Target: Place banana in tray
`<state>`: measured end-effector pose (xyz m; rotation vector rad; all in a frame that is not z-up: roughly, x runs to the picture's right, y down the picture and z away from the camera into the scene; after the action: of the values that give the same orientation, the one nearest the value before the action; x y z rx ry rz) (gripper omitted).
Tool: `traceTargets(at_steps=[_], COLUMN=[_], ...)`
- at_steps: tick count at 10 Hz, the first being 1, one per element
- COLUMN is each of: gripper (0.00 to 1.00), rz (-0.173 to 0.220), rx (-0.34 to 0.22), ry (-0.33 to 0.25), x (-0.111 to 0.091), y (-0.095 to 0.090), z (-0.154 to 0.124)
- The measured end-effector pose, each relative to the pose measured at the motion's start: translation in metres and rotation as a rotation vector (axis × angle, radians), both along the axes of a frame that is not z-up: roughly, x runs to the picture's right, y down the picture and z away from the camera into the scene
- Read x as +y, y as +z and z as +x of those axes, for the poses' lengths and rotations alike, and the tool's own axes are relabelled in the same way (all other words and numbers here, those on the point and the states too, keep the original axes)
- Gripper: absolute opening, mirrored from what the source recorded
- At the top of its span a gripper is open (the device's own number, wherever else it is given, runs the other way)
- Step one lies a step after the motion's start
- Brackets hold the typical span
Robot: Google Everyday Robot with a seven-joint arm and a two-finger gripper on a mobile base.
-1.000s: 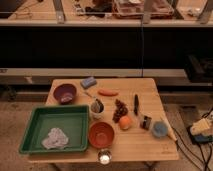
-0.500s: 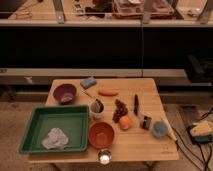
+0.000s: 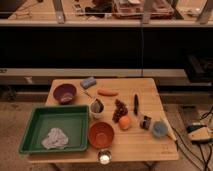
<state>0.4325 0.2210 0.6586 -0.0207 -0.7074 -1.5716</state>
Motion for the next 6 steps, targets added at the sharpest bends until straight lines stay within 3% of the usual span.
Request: traceTargets(at_steps=[3, 6], gripper=[0.5, 0.5], rz=[0.014, 0.012], rx=[0.055, 0.102], ry=[0.009, -0.044], x=[0.011, 0.029], y=[0.014, 0.038], z=[0.004, 0.0])
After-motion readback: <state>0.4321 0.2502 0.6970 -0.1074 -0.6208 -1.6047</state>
